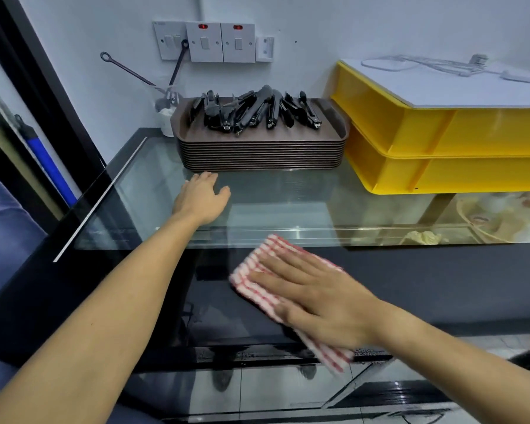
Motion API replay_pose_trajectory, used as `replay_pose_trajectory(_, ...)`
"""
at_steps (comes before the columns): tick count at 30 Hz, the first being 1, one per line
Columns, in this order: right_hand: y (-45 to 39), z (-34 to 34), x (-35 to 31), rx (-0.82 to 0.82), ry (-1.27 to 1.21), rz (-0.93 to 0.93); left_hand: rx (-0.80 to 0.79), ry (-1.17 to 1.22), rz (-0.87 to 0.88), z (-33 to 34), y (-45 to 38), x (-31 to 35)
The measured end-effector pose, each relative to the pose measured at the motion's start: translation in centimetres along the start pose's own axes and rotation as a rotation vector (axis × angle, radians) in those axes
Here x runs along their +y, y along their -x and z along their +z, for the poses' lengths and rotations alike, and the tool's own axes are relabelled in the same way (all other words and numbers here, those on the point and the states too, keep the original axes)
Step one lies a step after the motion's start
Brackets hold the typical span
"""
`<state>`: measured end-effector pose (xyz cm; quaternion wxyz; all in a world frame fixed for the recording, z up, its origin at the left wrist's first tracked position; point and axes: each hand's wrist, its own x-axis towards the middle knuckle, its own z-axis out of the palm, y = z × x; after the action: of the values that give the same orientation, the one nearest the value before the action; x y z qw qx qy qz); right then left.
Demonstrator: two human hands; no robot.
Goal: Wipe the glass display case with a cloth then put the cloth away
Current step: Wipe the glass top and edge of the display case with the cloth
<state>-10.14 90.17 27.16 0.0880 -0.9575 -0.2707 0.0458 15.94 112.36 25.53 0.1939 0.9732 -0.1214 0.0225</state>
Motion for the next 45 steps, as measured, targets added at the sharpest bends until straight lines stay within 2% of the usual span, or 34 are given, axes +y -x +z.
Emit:
replay_pose_trajectory(4, 1.5, -1.9, 6.6, 0.032, 0.045, 0.317, 0.022, -0.108, -0.047, -0.1, 0.1, 0.3)
replay_pose_trajectory(8, -5.8, -3.0, 13.7, 0.13, 0.04, 0.595, -0.106, -0.162, 0.041, -0.2, -0.1, -0.1)
replay_pose_trajectory(11, -12.6, -3.2, 13.0, 0.122, 0.003, 0.697, -0.187, -0.169, 0.141, -0.8, -0.2, -1.2)
replay_pose_trajectory(13, -16.1, -2.8, 10.4, 0.106, -0.011, 0.673, -0.215, -0.162, 0.199, -1.3, -0.4, -2.4)
replay_pose_trajectory(16, -17.5, -1.5, 5.2, 0.067, -0.008, 0.474, -0.239, -0.127, 0.262, -1.6, -1.1, -3.9)
replay_pose_trajectory(20, -10.0, -0.1, -0.3, 0.028, 0.003, 0.093, -0.249, -0.104, 0.305, -1.6, -2.1, -4.9)
replay_pose_trajectory(22, -5.4, 0.0, 0.3, 0.004, -0.015, -0.012, -0.245, -0.109, 0.306, -1.5, -2.1, -5.0)
replay_pose_trajectory(24, -3.6, -0.9, 3.7, 0.004, 0.032, 0.05, -0.236, -0.103, 0.292, -1.3, -2.1, -5.0)
replay_pose_trajectory(27, -6.2, -2.0, 9.4, 0.051, 0.077, 0.315, -0.22, -0.07, 0.268, -1.2, -1.8, -4.8)
replay_pose_trajectory(29, -9.8, -2.4, 10.9, 0.071, 0.063, 0.453, -0.21, -0.049, 0.254, -1.3, -1.5, -4.6)
replay_pose_trajectory(31, -13.8, -2.5, 9.9, 0.074, 0.027, 0.504, -0.201, -0.042, 0.244, -1.4, -1.3, -4.4)
replay_pose_trajectory(33, -16.4, -2.1, 6.5, 0.061, 0.011, 0.451, -0.199, -0.024, 0.234, -1.5, -1.1, -4.4)
replay_pose_trajectory(35, -16.2, -1.1, 2.4, 0.047, 0.037, 0.306, -0.19, 0.044, 0.209, -1.7, -0.9, -4.4)
replay_pose_trajectory(38, -9.9, 0.0, -2.6, 0.018, 0.094, -0.029, -0.188, 0.126, 0.188, -2.0, -0.8, -4.5)
replay_pose_trajectory(40, -5.1, 0.1, -2.5, -0.033, 0.07, -0.179, -0.202, 0.075, 0.204, -1.8, -0.8, -4.7)
replay_pose_trajectory(42, -2.5, -0.9, 0.4, -0.079, 0.036, -0.139, -0.208, 0.03, 0.208, -1.6, -0.9, -4.8)
replay_pose_trajectory(45, -3.8, -2.5, 7.4, -0.027, 0.077, 0.11, -0.194, -0.004, 0.205, -1.6, -1.0, -4.5)
